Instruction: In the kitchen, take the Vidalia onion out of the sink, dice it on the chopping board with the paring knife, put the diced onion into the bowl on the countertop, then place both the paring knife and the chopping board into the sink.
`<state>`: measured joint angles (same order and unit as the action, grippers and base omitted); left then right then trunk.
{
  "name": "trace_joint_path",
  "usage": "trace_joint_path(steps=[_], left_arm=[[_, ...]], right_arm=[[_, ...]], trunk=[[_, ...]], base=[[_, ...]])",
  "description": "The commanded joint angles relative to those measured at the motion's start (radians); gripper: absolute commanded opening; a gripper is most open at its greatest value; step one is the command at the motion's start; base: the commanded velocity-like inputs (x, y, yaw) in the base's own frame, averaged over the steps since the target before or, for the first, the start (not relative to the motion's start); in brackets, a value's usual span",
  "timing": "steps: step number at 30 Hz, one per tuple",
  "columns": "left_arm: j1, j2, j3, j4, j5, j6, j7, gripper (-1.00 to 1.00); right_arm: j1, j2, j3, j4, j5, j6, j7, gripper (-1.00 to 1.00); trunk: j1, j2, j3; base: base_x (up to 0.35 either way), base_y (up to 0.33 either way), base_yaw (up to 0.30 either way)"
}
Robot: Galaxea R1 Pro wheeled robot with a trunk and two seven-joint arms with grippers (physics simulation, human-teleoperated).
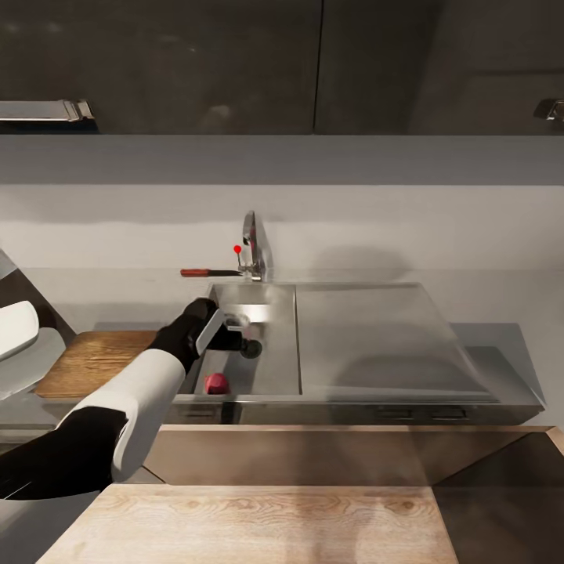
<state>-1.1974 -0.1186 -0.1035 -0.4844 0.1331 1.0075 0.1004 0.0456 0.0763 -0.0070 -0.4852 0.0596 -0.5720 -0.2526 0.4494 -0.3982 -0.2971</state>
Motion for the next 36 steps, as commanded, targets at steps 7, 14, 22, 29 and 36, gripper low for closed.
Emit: trace_joint_path(steps=[7, 14, 22, 29, 36], left_arm=[[-0.001, 0.001, -0.004, 0.026, 0.011, 0.003, 0.01, 1.0], [-0.001, 0.003, -0.004, 0.063, 0.013, 0.003, 0.01, 1.0], [-0.001, 0.003, -0.002, 0.101, 0.013, 0.002, 0.01, 1.0], [-0.001, 0.005, -0.001, 0.115, 0.013, 0.002, 0.01, 1.0], [-0.001, 0.007, -0.001, 0.119, 0.013, 0.002, 0.01, 1.0]], right_arm=[[0.0, 0.001, -0.001, -0.001, 0.005, 0.0, -0.006, 1.0], [0.0, 0.002, -0.001, -0.001, 0.005, 0.0, -0.007, 1.0], [0.0, 0.002, -0.001, -0.001, 0.005, 0.001, -0.007, 1.0], [0.0, 0.002, -0.001, -0.001, 0.005, 0.002, -0.007, 1.0], [0.0, 0.002, -0.001, -0.001, 0.005, 0.003, -0.007, 1.0]], trunk=[[0.001, -0.002, -0.002], [0.001, -0.002, -0.002], [0.001, -0.002, -0.002], [0.001, -0.002, -0.002], [0.001, -0.002, -0.004]], base=[[0.0, 0.0, 0.0], [0.0, 0.0, 0.0], [0.0, 0.0, 0.0], [0.0, 0.0, 0.0], [0.0, 0.0, 0.0]])
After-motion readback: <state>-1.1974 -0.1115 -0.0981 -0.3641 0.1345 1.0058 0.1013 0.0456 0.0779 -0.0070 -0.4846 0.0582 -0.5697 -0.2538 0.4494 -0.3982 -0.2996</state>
